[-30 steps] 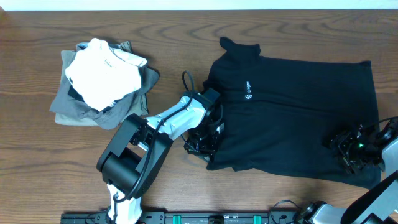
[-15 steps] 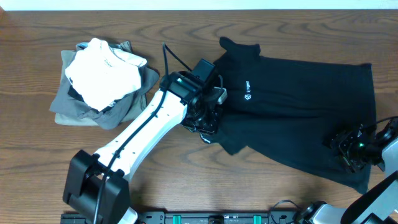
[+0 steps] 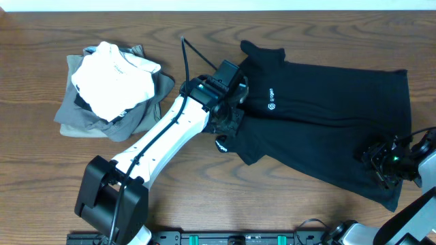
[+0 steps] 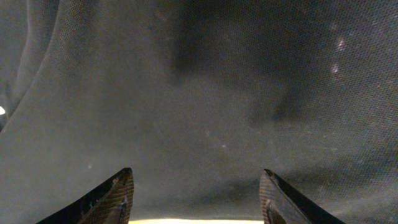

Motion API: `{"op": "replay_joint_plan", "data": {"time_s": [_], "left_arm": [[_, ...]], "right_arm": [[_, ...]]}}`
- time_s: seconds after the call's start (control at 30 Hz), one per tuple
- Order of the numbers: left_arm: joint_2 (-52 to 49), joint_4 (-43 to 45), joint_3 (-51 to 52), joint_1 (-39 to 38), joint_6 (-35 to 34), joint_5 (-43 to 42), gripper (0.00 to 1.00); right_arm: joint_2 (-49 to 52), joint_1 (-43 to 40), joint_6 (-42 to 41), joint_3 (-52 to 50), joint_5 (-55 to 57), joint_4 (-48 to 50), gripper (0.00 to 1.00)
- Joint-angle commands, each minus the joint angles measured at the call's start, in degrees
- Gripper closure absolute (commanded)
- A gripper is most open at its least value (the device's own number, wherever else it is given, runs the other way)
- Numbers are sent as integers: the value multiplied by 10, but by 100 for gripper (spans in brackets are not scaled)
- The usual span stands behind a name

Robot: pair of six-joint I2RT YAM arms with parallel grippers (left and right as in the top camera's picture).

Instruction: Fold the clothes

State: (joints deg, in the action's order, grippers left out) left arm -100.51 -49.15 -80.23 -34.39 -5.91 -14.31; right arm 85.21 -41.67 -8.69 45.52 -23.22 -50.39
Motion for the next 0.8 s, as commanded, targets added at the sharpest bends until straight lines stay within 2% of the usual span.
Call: {"op": "replay_joint_plan", "data": {"time_s": [0.0, 0.07, 0.13, 0.33, 0.43, 0.57, 0.67, 0.77], "left_arm": [[-8, 17, 1, 2, 33, 38, 77], [-10, 16, 1, 2, 33, 59, 40], [-10, 2, 1, 2, 33, 63, 31], [-9, -114, 1, 2, 28, 58, 31], [-9, -160, 15, 1, 25, 58, 40], [-10, -100, 73, 0, 49, 58, 46], [-10, -31, 110, -1, 89, 58, 46], [-10, 19, 128, -1, 97, 58, 46]], "right_arm": [[-10, -4, 6, 3, -6, 0, 37], [-10, -4, 6, 3, -6, 0, 37], [-10, -4, 6, 3, -6, -2, 37], [-10, -4, 6, 3, -6, -2, 37], [-10, -4, 6, 3, -6, -2, 37], [-10, -4, 6, 3, -6, 3, 37], [-10, -4, 6, 3, -6, 5, 37], [-10, -4, 6, 3, -6, 4, 37]]}}
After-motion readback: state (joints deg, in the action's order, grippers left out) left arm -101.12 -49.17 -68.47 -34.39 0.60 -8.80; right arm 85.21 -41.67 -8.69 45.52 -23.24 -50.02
